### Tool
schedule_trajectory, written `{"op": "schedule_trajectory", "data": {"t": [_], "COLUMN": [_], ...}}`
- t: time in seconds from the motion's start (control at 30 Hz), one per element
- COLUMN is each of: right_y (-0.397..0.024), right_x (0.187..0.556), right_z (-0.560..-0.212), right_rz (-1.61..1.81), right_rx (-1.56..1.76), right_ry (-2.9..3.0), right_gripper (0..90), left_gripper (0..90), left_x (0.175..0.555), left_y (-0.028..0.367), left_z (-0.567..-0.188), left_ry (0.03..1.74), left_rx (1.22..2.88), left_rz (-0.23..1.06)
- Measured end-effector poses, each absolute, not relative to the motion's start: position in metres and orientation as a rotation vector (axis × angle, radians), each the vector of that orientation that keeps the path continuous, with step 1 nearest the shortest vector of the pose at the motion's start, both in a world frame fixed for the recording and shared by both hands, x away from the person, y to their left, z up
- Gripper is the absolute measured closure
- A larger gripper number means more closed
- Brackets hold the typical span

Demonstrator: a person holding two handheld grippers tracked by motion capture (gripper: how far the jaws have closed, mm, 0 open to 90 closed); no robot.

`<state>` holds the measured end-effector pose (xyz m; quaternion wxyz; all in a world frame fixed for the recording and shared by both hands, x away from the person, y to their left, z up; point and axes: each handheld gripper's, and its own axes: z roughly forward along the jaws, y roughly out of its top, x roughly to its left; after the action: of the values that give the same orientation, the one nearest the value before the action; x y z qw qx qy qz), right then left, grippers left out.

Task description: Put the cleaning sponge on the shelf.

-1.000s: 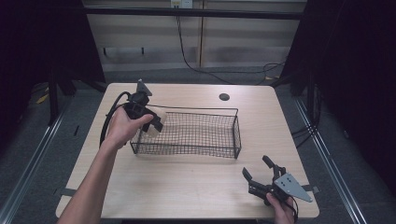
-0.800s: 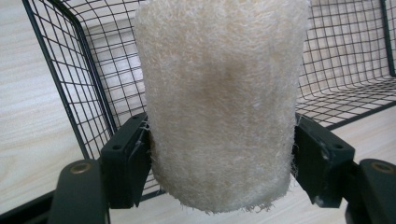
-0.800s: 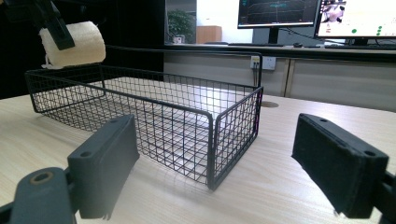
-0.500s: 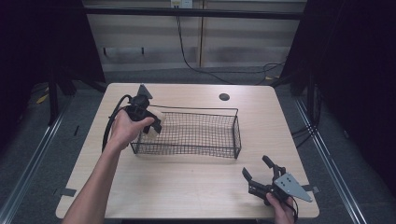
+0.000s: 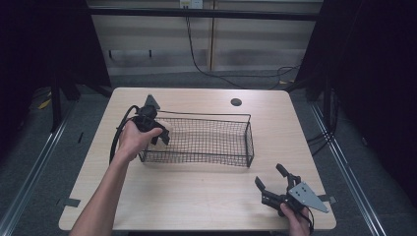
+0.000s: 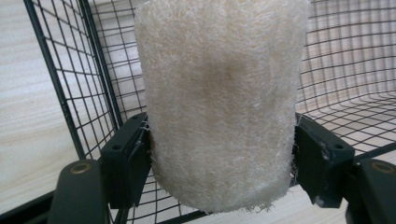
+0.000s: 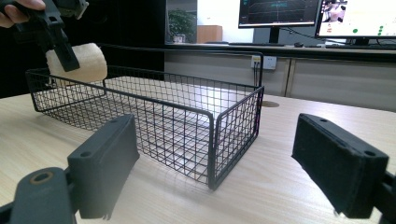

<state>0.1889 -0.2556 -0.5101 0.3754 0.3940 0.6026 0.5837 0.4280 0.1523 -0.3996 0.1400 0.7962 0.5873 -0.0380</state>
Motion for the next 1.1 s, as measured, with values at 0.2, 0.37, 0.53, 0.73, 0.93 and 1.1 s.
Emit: {"op": "schedule_trajectory", "data": {"t": [0.2, 0.37, 0.53, 0.73, 0.93, 1.1], "right_y": [-0.256, -0.255, -0.256, -0.255, -0.256, -0.255], "right_x": [0.189, 0.189, 0.189, 0.189, 0.189, 0.189], "right_z": [-0.51, -0.51, -0.51, -0.51, -0.51, -0.51], "right_rz": [1.494, 1.495, 1.495, 1.495, 1.494, 1.495], "right_rx": [1.008, 1.01, 1.01, 1.01, 1.007, 1.009], "right_ry": [1.542, 1.542, 1.542, 1.542, 1.543, 1.542], "right_gripper": [13.6, 13.6, 13.6, 13.6, 13.6, 13.6], "left_gripper": [28.2, 28.1, 28.0, 28.0, 27.9, 27.8], "left_x": [0.427, 0.428, 0.427, 0.427, 0.427, 0.428], "left_y": [0.15, 0.148, 0.145, 0.146, 0.145, 0.144], "left_z": [-0.404, -0.41, -0.415, -0.421, -0.423, -0.426], "left_ry": [1.696, 1.713, 1.715, 1.735, 1.741, 1.757], "left_rx": [2.31, 2.311, 2.335, 2.327, 2.341, 2.355], "left_rz": [-0.118, -0.124, -0.128, -0.149, -0.141, -0.153]}}
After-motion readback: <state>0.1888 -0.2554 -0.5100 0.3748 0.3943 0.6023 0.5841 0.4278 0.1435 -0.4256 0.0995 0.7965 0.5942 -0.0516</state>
